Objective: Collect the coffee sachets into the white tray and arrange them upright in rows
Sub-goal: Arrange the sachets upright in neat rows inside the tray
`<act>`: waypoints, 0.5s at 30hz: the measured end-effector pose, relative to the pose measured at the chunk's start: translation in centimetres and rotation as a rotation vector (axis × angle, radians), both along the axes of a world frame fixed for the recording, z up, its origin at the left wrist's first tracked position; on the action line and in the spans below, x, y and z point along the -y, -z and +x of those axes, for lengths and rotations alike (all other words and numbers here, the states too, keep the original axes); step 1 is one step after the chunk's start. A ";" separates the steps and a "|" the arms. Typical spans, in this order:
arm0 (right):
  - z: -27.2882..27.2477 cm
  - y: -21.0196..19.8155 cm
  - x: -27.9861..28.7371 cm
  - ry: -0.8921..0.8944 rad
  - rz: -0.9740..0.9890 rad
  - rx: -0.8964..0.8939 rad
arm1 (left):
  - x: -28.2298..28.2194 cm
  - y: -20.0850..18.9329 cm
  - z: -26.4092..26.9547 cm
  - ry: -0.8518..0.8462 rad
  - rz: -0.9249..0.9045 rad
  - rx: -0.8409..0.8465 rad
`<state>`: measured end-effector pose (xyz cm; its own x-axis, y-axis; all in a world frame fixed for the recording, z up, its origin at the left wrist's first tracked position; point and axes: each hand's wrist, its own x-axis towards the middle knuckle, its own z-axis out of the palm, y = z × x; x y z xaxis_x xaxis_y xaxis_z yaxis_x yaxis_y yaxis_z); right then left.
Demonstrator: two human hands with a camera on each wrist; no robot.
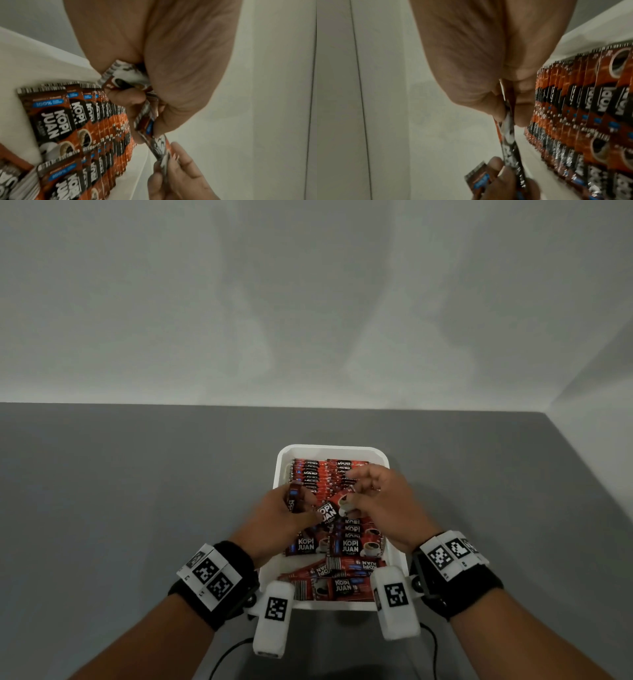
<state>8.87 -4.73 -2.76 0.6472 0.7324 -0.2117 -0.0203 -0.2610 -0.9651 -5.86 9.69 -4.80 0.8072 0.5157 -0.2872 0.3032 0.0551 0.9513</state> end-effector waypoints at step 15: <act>-0.8 3.7 -2.1 -0.514 -0.503 0.635 | -1.1 0.4 -0.9 -0.215 -0.013 -0.134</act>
<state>8.07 -2.66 -6.44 0.3739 0.8779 -0.2991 0.7003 -0.4787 -0.5296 -6.79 10.81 -5.20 0.6335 0.6671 -0.3920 0.4064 0.1443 0.9022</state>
